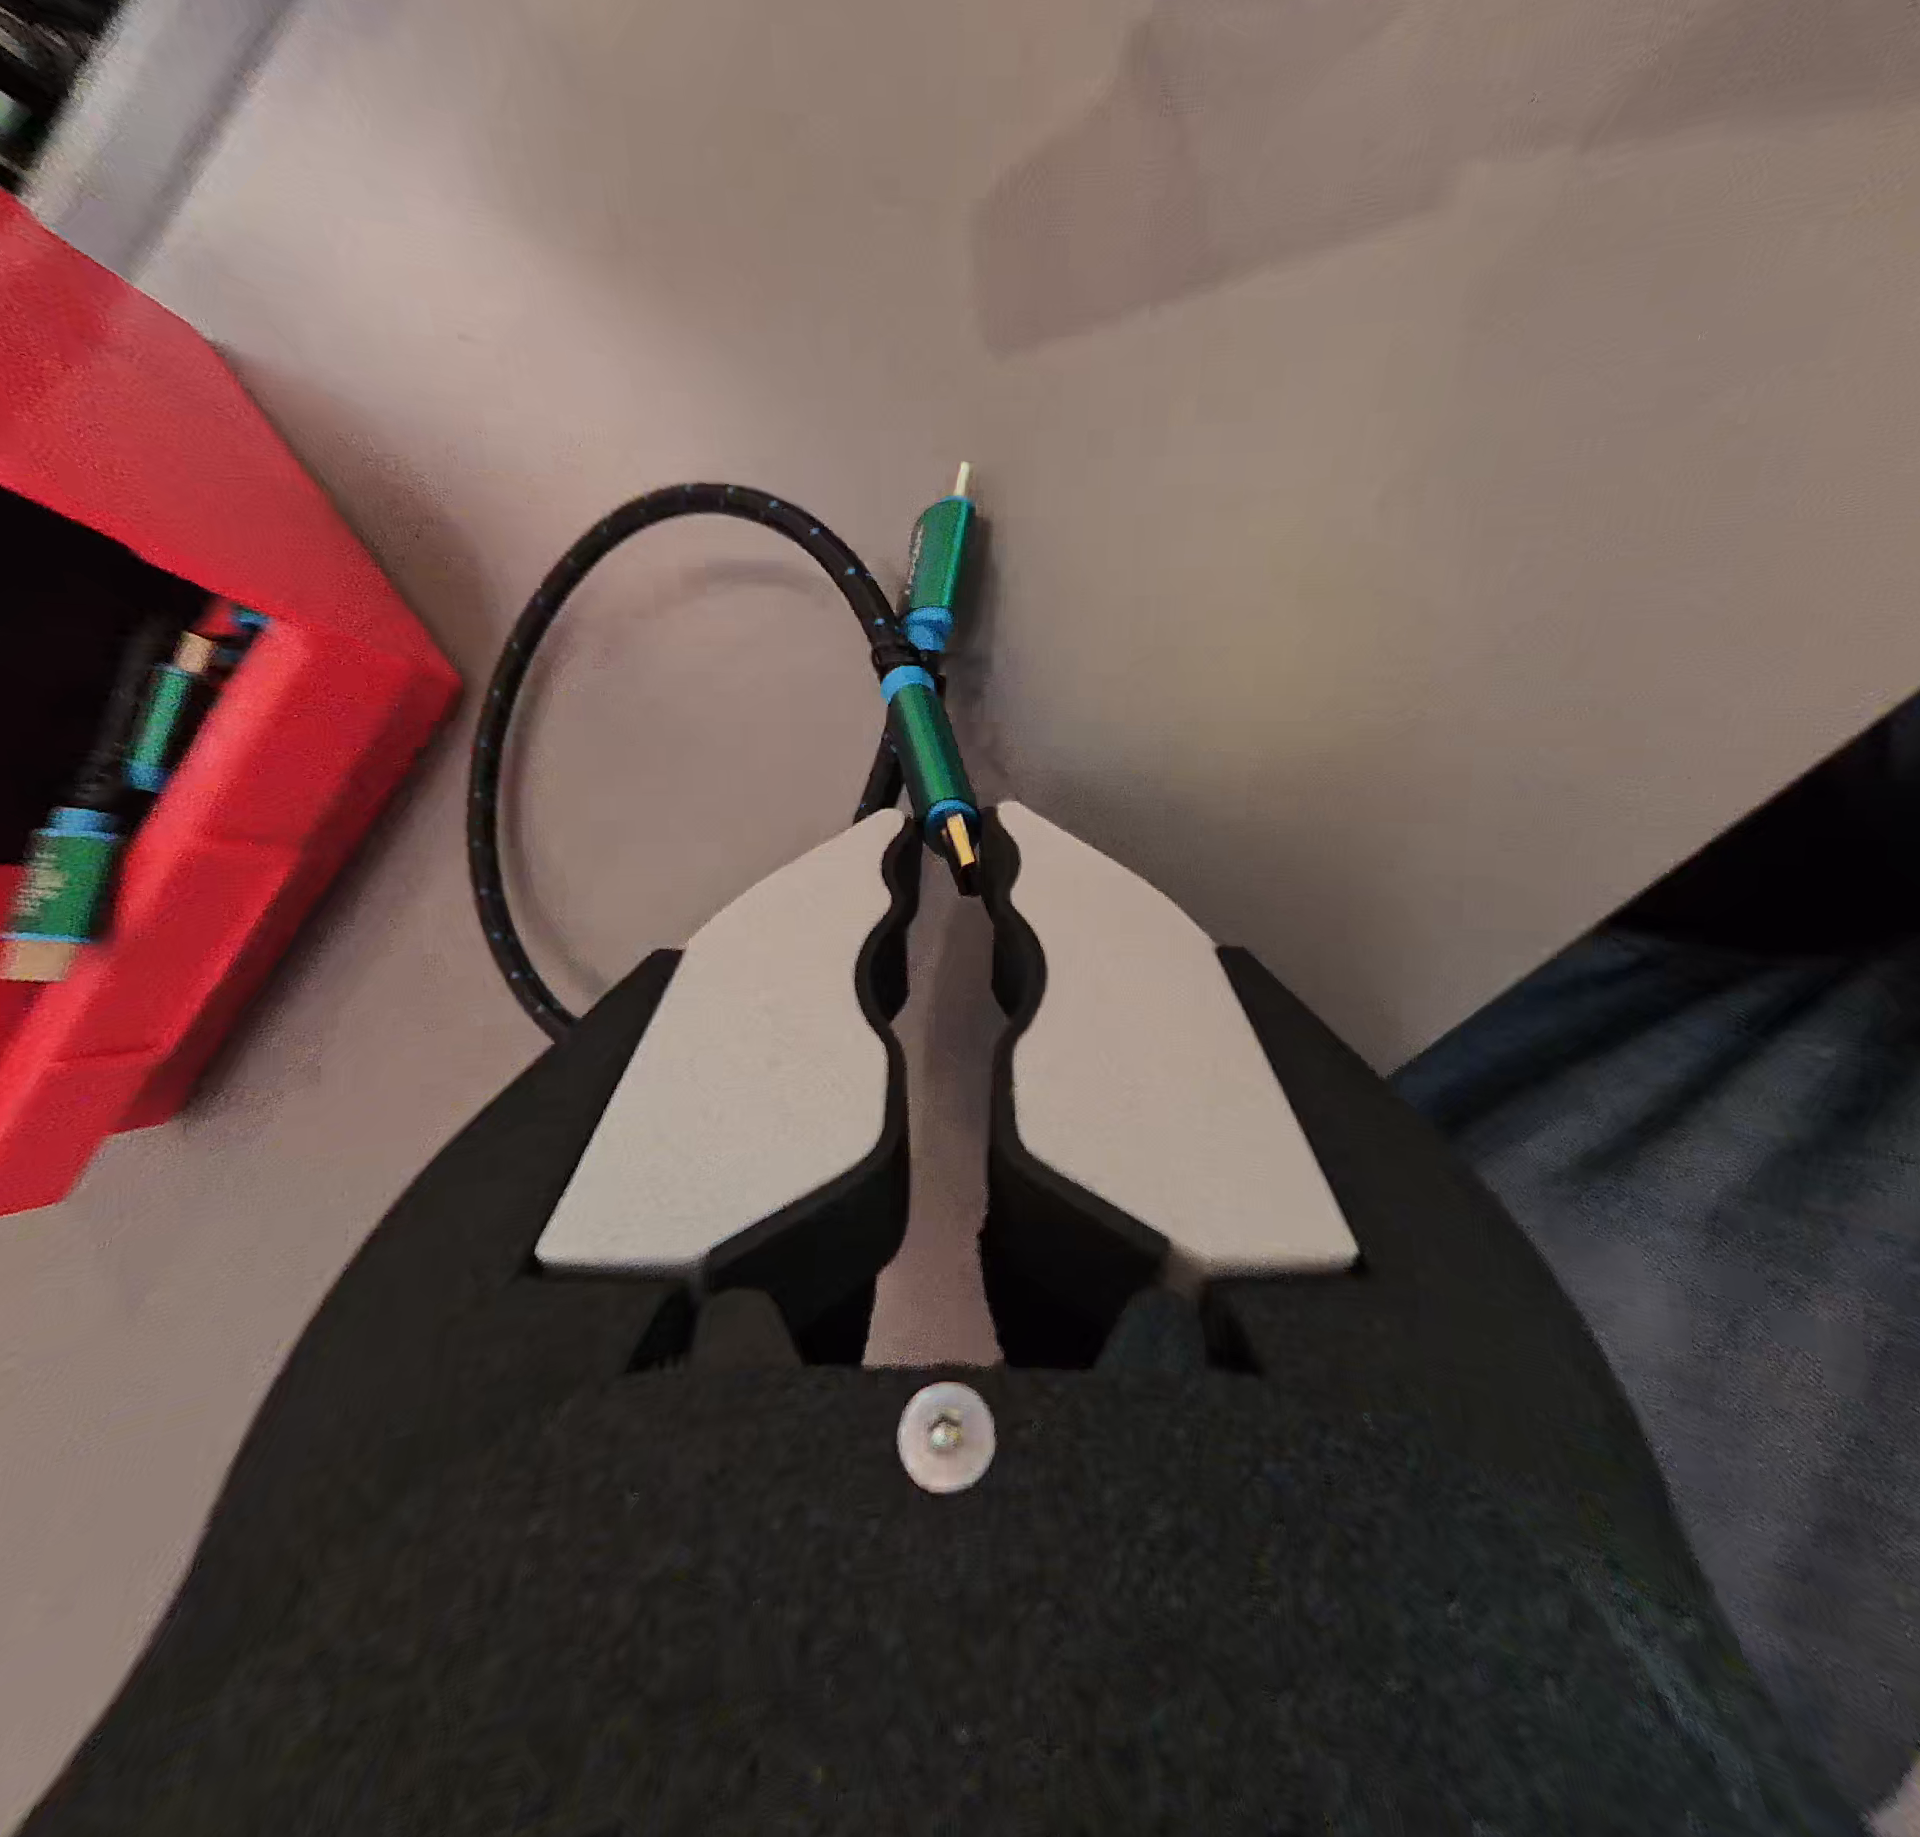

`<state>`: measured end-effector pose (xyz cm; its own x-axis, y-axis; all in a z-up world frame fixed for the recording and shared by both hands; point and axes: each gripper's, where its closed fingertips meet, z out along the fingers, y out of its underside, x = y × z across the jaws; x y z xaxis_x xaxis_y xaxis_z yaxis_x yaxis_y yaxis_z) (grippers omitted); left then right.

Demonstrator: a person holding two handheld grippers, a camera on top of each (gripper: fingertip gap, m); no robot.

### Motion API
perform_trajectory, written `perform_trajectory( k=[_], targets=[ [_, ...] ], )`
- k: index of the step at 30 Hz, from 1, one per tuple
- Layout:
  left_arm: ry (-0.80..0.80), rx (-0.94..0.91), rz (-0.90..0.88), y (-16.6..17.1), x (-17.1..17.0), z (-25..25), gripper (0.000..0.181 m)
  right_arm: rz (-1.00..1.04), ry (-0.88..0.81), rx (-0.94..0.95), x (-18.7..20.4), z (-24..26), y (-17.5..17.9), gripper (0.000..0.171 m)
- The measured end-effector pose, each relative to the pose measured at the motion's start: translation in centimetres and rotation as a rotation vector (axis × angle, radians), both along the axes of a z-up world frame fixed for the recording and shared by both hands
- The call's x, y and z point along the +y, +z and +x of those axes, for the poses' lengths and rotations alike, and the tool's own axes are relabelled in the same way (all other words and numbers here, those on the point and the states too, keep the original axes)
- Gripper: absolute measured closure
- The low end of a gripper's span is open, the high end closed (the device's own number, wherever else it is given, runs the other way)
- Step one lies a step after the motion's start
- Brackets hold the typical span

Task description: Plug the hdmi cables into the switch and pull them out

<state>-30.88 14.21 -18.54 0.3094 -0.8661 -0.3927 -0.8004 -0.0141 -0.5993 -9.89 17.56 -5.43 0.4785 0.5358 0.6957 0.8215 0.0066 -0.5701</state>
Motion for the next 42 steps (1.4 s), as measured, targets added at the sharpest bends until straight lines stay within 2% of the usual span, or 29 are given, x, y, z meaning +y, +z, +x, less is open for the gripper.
perform_trajectory(
  k=[4, 9, 18, 21, 24, 27, 30, 32, 36, 39, 42],
  targets=[
    [0.019, -0.039, -0.165, -1.4, -0.5, 0.0, 0.170, 0.001, -0.002, 0.004, 0.0, 0.1, 0.1, 0.149],
    [-0.003, -0.195, -0.338, -0.7, -1.6, 0.8, 0.162, -0.001, -0.003, 0.001, 0.0, 0.1, 0.0, 0.149],
    [-0.060, -0.157, -0.255, -0.5, -1.9, 0.9, 0.156, -0.005, -0.001, 0.002, 0.2, 0.0, -0.2, 0.149],
    [-0.186, -0.152, -0.243, 0.3, -3.1, 1.2, 0.144, -0.006, -0.003, 0.003, 0.2, 0.0, -0.2, 0.149],
    [-0.334, -0.240, -0.285, 2.9, -3.8, 1.3, 0.142, -0.005, -0.003, 0.006, 0.3, 0.0, -0.1, 0.149],
    [-0.376, -0.221, -0.351, 4.1, -2.5, 0.6, 0.129, -0.004, -0.004, 0.005, 0.3, 0.0, -0.1, 0.149],
    [-0.384, -0.116, -0.286, 3.5, -1.2, -0.1, 0.128, -0.003, -0.005, 0.007, 0.4, 0.0, 0.0, 0.149],
    [-0.351, -0.080, -0.262, 2.7, -1.3, 0.3, 0.128, -0.004, -0.006, 0.014, 0.4, 0.0, -0.1, 0.149],
    [-0.128, -0.089, -0.238, 0.6, -0.5, 1.0, 0.136, -0.008, -0.011, 0.006, 0.5, 0.1, -0.4, 0.149],
    [-0.070, -0.090, -0.170, 0.2, -0.9, 1.4, 0.145, -0.008, -0.012, 0.001, 0.5, 0.2, -0.5, 0.149],
    [-0.024, -0.018, -0.092, 0.1, -0.8, 1.0, 0.146, -0.006, -0.011, 0.003, 0.6, 0.2, -0.4, 0.149]
  ],
)
